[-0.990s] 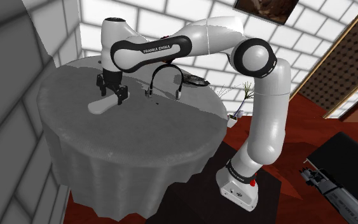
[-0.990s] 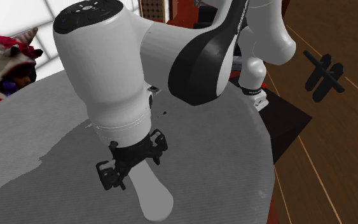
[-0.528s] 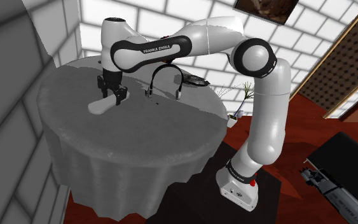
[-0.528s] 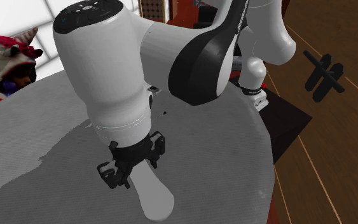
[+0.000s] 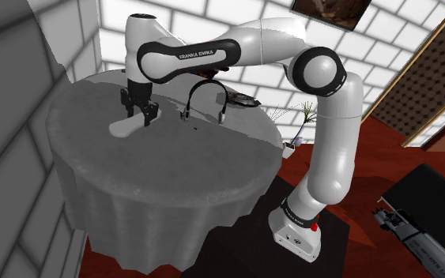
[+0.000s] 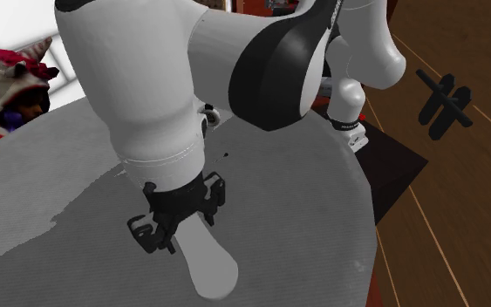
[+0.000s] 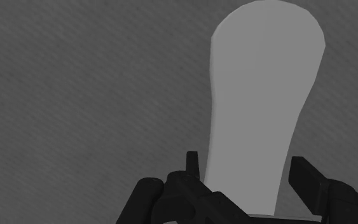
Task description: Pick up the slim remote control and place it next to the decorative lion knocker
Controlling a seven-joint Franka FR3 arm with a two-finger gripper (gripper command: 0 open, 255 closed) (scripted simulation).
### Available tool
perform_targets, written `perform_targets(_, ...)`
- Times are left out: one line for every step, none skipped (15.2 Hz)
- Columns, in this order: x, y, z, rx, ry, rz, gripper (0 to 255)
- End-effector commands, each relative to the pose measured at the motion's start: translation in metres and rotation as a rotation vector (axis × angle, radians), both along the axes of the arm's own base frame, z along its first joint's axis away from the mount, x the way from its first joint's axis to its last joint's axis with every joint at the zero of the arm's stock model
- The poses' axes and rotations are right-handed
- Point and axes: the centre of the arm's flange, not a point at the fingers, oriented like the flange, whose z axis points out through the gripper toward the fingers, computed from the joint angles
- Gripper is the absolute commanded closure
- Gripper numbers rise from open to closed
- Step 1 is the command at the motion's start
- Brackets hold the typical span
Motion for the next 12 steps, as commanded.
perform_targets(-0.001,0.000,0.012,0.000,0.000,0.000,255)
perform_targets(-0.001,0.000,0.017,0.000,0.000,0.000,255)
perform_targets(-0.001,0.000,0.023,0.000,0.000,0.000,255)
perform_targets(-0.001,0.000,0.028,0.000,0.000,0.000,255)
perform_targets(-0.001,0.000,0.033,0.000,0.000,0.000,255)
perform_targets(-0.001,0.000,0.038,0.000,0.000,0.000,255)
perform_targets(-0.001,0.000,0.044,0.000,0.000,0.000,255)
perform_targets(-0.001,0.000,0.049,0.000,0.000,0.000,255)
perform_targets(-0.001,0.000,0.054,0.000,0.000,0.000,255)
perform_targets(-0.001,0.000,0.059,0.000,0.000,0.000,255)
perform_targets(-0.001,0.000,0.065,0.000,0.000,0.000,255)
perform_targets(-0.001,0.000,0.070,0.000,0.000,0.000,255)
